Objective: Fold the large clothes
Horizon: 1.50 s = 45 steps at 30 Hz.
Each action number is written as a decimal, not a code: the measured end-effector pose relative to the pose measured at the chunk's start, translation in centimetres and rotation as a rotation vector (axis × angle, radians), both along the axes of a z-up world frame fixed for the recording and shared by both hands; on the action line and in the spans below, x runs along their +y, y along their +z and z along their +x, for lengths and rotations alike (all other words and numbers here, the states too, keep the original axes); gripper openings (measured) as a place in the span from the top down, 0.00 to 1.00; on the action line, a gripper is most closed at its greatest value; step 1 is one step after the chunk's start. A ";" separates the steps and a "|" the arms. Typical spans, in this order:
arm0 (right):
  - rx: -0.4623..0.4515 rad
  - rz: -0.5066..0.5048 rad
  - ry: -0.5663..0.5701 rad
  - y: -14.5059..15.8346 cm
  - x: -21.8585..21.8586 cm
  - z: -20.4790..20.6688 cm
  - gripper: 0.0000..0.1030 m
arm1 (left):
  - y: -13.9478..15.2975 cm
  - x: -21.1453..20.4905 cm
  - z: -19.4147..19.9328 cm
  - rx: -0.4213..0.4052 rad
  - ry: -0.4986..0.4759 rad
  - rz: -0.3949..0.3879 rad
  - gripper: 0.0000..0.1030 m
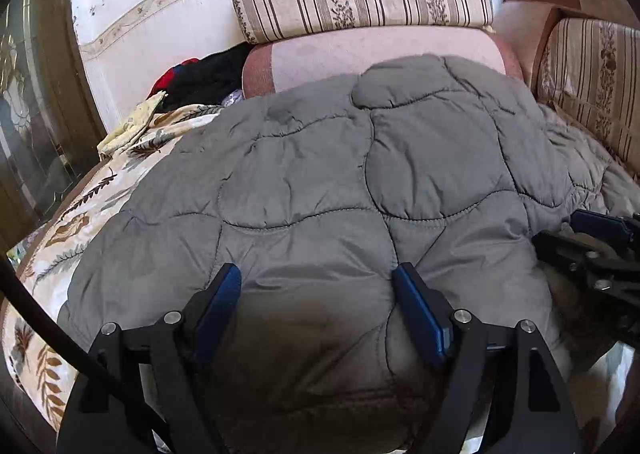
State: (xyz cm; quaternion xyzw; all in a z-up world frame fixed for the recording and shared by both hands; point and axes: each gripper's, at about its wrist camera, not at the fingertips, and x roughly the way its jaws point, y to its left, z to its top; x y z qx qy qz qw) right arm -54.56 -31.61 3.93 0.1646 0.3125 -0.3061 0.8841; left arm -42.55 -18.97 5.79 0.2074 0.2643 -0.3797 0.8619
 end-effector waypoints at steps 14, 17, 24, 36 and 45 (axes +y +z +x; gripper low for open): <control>-0.012 -0.010 -0.331 1.6 -1.0 -8.7 0.41 | 0.1 0.6 -0.4 -0.022 -0.009 -0.008 0.23; 0.040 0.007 -0.324 0.5 -1.4 -8.2 0.40 | 0.1 0.6 -0.4 -0.023 -0.011 -0.008 0.23; 0.043 0.050 -0.323 -0.5 -2.2 -7.9 0.38 | 0.2 0.6 -0.4 -0.013 -0.013 -0.018 0.23; -0.087 -0.125 -0.196 3.2 2.7 -7.5 0.38 | 3.8 7.5 4.5 0.005 0.225 -0.145 0.23; 0.019 -0.022 -0.103 0.1 2.8 -4.6 0.35 | 1.0 7.4 7.4 0.130 0.313 -0.040 0.23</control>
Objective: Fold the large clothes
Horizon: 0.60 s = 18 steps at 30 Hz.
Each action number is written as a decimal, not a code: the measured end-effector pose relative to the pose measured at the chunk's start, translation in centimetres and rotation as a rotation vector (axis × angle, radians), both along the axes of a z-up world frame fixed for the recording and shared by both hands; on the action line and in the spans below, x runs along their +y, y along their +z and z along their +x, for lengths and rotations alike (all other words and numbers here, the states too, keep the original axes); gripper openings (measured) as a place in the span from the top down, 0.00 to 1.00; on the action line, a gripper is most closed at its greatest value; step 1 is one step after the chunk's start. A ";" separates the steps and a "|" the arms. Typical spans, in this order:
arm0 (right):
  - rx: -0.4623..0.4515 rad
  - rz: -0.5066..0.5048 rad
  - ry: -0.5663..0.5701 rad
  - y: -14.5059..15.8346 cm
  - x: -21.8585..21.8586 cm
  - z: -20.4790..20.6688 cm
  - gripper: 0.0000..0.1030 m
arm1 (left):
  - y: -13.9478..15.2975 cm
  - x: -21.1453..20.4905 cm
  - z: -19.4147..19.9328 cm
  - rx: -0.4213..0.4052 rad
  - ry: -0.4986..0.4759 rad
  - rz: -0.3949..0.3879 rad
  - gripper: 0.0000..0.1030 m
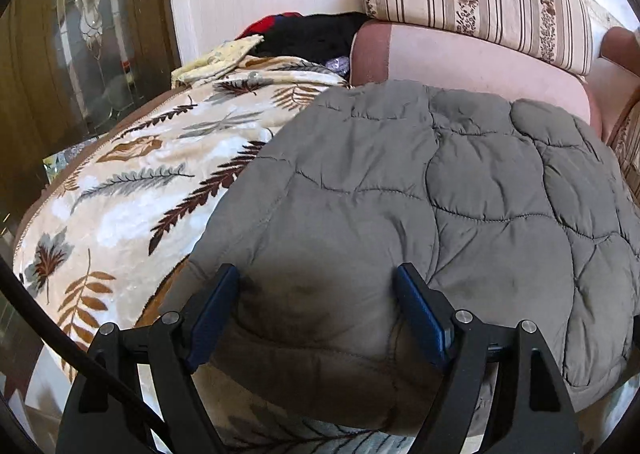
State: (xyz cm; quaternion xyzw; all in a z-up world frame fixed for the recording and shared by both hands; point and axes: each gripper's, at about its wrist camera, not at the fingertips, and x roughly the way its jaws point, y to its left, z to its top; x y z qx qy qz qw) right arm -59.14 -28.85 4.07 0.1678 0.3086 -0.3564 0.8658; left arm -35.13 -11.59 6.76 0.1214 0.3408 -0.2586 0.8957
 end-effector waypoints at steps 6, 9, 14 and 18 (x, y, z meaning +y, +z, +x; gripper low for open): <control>-0.120 -0.081 -0.020 2.9 0.0 -1.1 0.35 | 2.6 -0.7 -2.7 -0.127 -0.080 -0.105 0.23; -0.126 -0.088 -0.026 4.0 -0.9 0.6 0.35 | 2.8 -3.0 -3.4 -0.142 -0.143 -0.097 0.23; -0.077 -0.079 0.010 3.6 -2.8 4.9 0.35 | 1.3 -6.3 -2.4 -0.062 -0.186 -0.044 0.23; -0.009 0.002 0.024 1.4 -4.5 7.0 0.34 | 0.3 -7.1 -1.7 -0.036 -0.186 -0.027 0.23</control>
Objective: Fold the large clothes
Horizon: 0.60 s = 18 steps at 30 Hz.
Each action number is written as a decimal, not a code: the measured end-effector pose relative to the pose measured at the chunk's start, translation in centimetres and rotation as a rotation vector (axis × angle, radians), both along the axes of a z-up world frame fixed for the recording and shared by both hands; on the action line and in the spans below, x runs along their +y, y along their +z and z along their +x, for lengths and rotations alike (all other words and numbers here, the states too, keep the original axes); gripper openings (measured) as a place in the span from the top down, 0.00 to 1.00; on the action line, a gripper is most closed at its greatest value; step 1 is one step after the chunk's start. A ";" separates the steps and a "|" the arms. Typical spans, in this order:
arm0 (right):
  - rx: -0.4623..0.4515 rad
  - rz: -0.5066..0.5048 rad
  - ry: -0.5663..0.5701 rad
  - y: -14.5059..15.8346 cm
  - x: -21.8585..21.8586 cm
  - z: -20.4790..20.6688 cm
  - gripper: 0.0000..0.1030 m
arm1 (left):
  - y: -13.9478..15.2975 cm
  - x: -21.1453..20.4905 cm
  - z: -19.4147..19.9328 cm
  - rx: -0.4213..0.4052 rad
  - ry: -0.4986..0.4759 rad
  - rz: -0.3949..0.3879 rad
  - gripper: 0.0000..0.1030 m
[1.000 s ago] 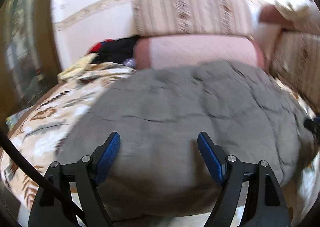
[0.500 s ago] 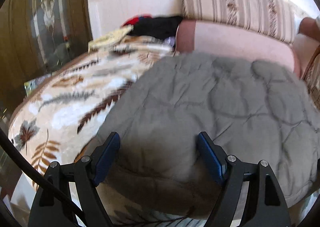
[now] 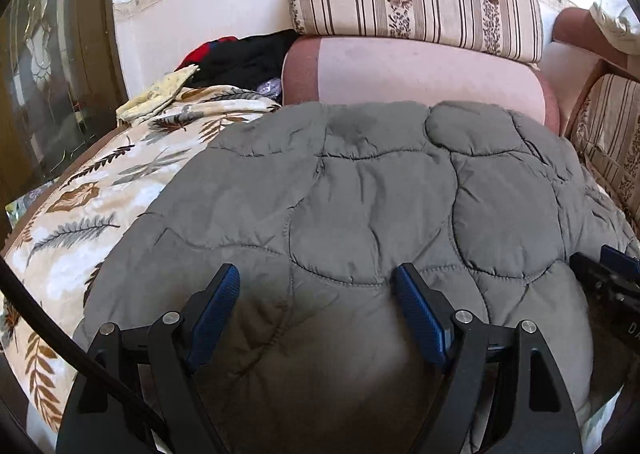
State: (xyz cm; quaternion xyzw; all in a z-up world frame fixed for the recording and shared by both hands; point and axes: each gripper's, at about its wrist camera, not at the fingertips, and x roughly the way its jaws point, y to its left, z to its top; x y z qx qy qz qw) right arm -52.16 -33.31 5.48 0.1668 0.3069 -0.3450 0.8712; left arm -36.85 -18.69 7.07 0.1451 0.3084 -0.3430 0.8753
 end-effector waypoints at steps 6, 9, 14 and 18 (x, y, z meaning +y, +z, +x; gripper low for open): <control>-0.052 0.018 0.014 0.3 -0.1 -1.6 0.33 | 0.3 0.4 -0.7 -0.028 -0.008 -0.021 0.23; -0.076 0.007 -0.023 1.2 0.6 -4.3 0.33 | 0.8 1.9 -1.6 -0.037 -0.019 -0.028 0.23; -0.069 0.010 -0.115 1.7 1.1 -8.9 0.33 | 1.6 4.9 -1.4 -0.036 0.042 -0.039 0.23; -0.092 0.061 -0.171 1.4 1.8 -12.2 0.33 | 1.1 7.2 -0.8 0.013 0.088 -0.036 0.23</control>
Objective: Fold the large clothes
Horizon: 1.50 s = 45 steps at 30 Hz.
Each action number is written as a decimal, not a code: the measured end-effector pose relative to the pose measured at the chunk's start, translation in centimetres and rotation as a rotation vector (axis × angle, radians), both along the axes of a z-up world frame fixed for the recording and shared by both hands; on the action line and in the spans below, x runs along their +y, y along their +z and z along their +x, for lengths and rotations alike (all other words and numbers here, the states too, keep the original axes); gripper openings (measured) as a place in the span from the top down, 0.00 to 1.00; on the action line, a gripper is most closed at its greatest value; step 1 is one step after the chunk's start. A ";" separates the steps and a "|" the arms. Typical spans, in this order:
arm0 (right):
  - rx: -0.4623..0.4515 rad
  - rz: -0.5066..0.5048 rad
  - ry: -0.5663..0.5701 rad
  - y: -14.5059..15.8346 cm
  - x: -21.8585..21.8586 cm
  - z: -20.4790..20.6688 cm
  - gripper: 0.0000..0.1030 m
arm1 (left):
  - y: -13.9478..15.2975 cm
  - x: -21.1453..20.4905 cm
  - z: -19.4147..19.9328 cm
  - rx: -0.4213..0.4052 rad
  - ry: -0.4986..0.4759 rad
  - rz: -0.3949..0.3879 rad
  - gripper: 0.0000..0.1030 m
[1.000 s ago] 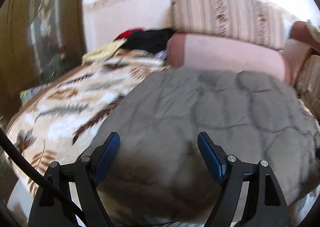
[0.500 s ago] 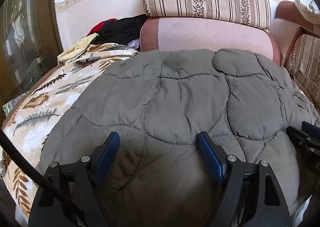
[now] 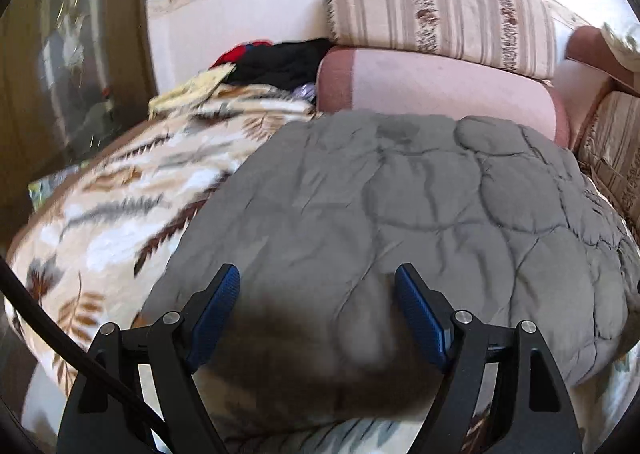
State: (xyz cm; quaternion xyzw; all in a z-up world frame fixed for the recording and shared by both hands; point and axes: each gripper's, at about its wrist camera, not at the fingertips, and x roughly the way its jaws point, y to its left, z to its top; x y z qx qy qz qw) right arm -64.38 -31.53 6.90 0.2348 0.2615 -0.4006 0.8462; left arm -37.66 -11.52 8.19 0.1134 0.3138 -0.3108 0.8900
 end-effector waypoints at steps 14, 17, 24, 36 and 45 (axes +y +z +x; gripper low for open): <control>0.093 0.001 0.002 -1.9 0.9 0.2 0.28 | -1.7 0.4 -1.0 -0.019 0.028 0.063 0.23; 0.081 -0.052 0.008 -1.3 2.0 0.2 0.28 | -1.4 0.7 -1.4 -0.026 0.039 0.053 0.23; 0.085 -0.141 0.126 -1.4 5.4 2.2 0.28 | -1.2 1.3 -2.3 -0.034 0.025 0.048 0.23; 0.123 -0.100 0.139 -3.7 4.7 3.5 0.27 | -2.0 0.5 -1.9 -0.041 0.021 0.064 0.23; 0.143 -0.097 0.148 -4.3 4.6 3.9 0.26 | -2.4 0.4 -1.8 -0.044 0.017 0.075 0.23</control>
